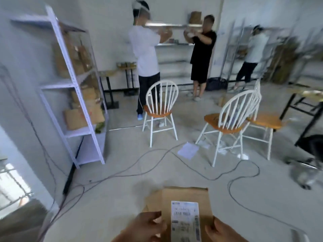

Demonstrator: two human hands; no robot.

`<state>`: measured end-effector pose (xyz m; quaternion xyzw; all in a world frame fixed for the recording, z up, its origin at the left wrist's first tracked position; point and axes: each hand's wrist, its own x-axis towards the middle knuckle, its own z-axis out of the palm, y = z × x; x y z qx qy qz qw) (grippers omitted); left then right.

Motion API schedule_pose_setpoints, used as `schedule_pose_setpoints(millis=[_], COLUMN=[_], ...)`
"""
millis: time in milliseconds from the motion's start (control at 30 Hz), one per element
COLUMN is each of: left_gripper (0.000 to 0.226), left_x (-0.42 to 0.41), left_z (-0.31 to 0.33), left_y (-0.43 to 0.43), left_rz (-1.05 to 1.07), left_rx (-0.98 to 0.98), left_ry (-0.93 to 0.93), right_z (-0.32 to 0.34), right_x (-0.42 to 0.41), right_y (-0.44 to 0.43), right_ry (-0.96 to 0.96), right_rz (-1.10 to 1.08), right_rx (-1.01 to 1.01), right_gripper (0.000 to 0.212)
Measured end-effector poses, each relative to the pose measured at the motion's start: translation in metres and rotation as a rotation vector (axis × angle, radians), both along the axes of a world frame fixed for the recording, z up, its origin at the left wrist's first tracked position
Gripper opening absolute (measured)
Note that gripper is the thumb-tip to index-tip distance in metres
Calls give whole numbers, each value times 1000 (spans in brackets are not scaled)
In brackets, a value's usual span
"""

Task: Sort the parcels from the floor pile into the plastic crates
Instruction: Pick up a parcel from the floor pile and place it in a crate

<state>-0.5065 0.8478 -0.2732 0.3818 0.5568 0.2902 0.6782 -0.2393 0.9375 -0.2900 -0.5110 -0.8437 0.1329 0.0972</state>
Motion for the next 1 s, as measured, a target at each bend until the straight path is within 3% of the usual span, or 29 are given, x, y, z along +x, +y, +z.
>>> schedule_pose_setpoints(millis=[67,133,200,300,400,467,633,833,1000], left_gripper=[34,25,17,23,52,59,27,19,15], left_x=[11,13,14,13,12,16,59,147,272], left_z=[75,124,159,192,210,216,229,252,260], left_y=[-8,-16,-22,-28,-32,-33,-36,-43,-74], left_rz=[12,25,30,-30,-96,-145,-190,-343,-509], left_rx=[140,205,241,274,276,282,336,455,595], left_ry=[108,149,220,263,288,304,343,358,310], right_z=[82,147,189,221,239,246,259,277,274], right_x=[-2,-6,-11,-5,-1,6,44,127,228], right_y=[-20,-42,-56,-72,-91,-104,-137,-191,-256], right_ry=[-62,26,157,217,302,326,376,417,451], right_rz=[-32,-21,-165,-242,-291,-328,-417,-534,-698], right_rx=[48,-10,-342,-632,-613,-605,-574,-491,-329], right_gripper=[59,51,25,30,38,42,44,41,47])
